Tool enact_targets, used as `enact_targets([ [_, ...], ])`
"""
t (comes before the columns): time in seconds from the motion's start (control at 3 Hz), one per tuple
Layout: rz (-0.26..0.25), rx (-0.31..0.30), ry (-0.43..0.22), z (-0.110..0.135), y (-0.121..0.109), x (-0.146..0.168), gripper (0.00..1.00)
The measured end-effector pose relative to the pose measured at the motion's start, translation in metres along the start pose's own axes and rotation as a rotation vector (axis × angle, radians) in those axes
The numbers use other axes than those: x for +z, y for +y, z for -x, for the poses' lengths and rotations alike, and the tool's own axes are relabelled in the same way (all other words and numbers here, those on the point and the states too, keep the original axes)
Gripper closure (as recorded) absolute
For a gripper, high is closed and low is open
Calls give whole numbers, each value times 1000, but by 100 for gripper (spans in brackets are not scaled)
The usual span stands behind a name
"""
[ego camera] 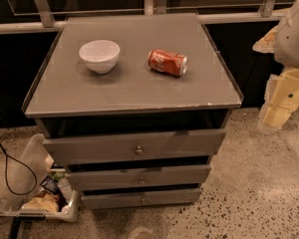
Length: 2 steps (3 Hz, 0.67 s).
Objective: Open middle drawer
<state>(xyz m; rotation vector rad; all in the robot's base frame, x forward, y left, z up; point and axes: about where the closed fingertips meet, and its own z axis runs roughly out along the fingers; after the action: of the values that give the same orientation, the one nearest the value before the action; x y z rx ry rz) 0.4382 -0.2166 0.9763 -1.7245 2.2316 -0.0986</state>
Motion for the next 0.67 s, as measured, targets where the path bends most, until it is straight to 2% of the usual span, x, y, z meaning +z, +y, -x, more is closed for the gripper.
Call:
enact_targets([
  [0.33, -2, 1, -3, -1, 0, 1, 0],
  [0.67, -17, -19, -49, -4, 7, 16, 0],
])
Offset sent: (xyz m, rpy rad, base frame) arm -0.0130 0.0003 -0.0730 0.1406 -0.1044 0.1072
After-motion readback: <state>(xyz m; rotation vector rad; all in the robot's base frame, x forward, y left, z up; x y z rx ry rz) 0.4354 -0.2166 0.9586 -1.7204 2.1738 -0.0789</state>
